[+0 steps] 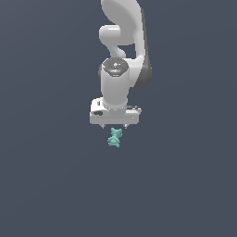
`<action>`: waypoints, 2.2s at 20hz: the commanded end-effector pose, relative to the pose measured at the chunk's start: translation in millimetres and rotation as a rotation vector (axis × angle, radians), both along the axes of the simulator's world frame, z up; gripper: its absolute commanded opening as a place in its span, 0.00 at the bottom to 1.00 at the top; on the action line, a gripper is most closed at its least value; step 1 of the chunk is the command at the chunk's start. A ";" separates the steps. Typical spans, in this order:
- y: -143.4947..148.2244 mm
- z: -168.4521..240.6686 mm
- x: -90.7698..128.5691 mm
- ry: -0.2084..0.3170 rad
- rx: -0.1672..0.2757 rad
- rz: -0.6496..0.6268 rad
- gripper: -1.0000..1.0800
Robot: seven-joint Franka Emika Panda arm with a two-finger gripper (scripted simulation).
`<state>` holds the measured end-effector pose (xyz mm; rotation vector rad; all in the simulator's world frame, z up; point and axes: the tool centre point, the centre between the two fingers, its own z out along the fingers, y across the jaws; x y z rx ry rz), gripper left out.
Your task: Pick up the object and move it to a goal position.
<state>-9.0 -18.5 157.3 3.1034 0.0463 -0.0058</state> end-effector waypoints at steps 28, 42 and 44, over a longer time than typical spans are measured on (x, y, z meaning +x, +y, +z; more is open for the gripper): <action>1.1 -82.8 -9.8 -0.007 0.037 -0.231 0.96; 1.3 -103.3 -8.9 -0.008 0.037 -0.233 0.00; 1.3 -103.3 -8.9 -0.008 0.037 -0.233 0.00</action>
